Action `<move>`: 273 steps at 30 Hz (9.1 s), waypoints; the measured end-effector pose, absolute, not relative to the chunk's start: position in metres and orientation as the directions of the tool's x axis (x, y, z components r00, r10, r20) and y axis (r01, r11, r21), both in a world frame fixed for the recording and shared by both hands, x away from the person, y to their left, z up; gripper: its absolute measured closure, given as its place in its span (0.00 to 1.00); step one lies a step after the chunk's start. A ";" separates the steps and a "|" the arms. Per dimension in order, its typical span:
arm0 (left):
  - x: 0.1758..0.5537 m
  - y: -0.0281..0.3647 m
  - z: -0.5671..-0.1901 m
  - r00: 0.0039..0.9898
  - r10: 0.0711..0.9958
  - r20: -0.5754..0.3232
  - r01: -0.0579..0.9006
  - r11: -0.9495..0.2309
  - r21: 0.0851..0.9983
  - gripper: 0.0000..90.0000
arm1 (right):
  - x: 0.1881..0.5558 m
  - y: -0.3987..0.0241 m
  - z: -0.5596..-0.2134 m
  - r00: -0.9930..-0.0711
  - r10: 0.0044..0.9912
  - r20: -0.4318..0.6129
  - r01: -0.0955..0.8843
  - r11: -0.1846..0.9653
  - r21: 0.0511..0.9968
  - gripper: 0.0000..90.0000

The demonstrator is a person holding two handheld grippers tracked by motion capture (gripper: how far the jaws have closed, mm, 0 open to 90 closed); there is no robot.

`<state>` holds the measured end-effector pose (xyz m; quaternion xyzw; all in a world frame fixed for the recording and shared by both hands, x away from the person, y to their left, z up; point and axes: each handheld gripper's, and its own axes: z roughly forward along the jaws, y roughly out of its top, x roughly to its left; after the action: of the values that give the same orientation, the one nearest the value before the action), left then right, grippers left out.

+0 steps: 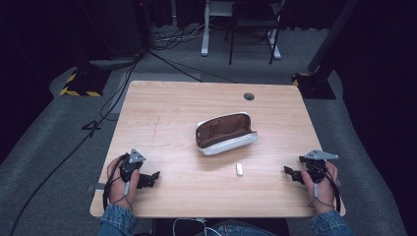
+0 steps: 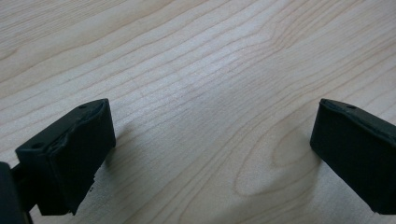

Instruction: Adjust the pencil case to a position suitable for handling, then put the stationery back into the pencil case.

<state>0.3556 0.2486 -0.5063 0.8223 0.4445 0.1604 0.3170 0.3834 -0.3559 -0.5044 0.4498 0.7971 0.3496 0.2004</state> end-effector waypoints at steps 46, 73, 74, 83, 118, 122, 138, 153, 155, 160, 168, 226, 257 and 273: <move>0.358 0.247 -0.506 0.579 0.815 -0.020 0.619 -0.423 0.662 0.00 | 0.381 -0.354 -0.504 -0.496 0.868 -0.007 0.584 0.340 0.737 0.18; 0.358 0.247 -0.506 0.579 0.815 -0.021 0.619 -0.423 0.662 0.00 | 0.356 -0.323 -0.467 -0.558 0.830 0.025 0.555 0.350 0.754 0.24; 0.358 0.247 -0.506 0.579 0.815 -0.021 0.619 -0.423 0.662 0.00 | 0.355 -0.320 -0.466 -0.569 0.822 0.027 0.549 0.355 0.757 0.25; 0.354 0.246 -0.506 0.583 0.812 -0.015 0.616 -0.430 0.660 0.01 | 0.359 -0.294 -0.457 -0.638 0.769 0.042 0.511 0.383 0.770 0.24; 0.352 0.247 -0.506 0.592 0.806 -0.014 0.609 -0.436 0.662 0.00 | 0.374 -0.212 -0.474 -0.775 0.631 0.040 0.447 0.502 0.741 0.37; 0.352 0.247 -0.506 0.592 0.806 -0.014 0.609 -0.436 0.662 0.00 | 0.377 -0.208 -0.478 -0.773 0.632 0.047 0.459 0.507 0.730 0.38; 0.352 0.247 -0.506 0.592 0.806 -0.014 0.609 -0.436 0.662 0.00 | 0.382 -0.187 -0.489 -0.783 0.621 0.045 0.477 0.551 0.685 0.53; 0.352 0.247 -0.506 0.592 0.806 -0.014 0.609 -0.436 0.662 0.00 | 0.387 -0.186 -0.490 -0.784 0.620 0.022 0.473 0.573 0.669 0.82; 0.352 0.247 -0.506 0.592 0.806 -0.014 0.610 -0.436 0.662 0.00 | 0.387 -0.186 -0.489 -0.788 0.616 0.018 0.468 0.578 0.669 0.82; 0.352 0.247 -0.506 0.591 0.806 -0.014 0.609 -0.436 0.662 0.00 | 0.385 -0.186 -0.487 -0.793 0.609 0.022 0.459 0.572 0.680 0.82; 0.352 0.247 -0.506 0.592 0.806 -0.014 0.609 -0.436 0.662 0.00 | 0.381 -0.189 -0.473 -0.800 0.600 0.031 0.439 0.548 0.713 0.82; 0.352 0.247 -0.506 0.592 0.806 -0.014 0.609 -0.436 0.662 0.00 | 0.441 -0.189 -0.370 -0.784 0.620 -0.037 0.334 0.470 0.817 0.82; 0.352 0.247 -0.506 0.592 0.806 -0.014 0.609 -0.435 0.662 0.00 | 0.480 -0.158 -0.390 -0.802 0.596 -0.037 0.381 0.558 0.737 0.82; 0.352 0.247 -0.506 0.592 0.806 -0.013 0.609 -0.436 0.662 0.00 | 0.492 -0.148 -0.409 -0.811 0.584 -0.033 0.418 0.618 0.666 0.82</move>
<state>0.3518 0.2468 -0.5061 0.8333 0.4245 0.1545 0.3188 0.4918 -0.1480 -0.4087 0.2812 0.8909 0.3344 0.1240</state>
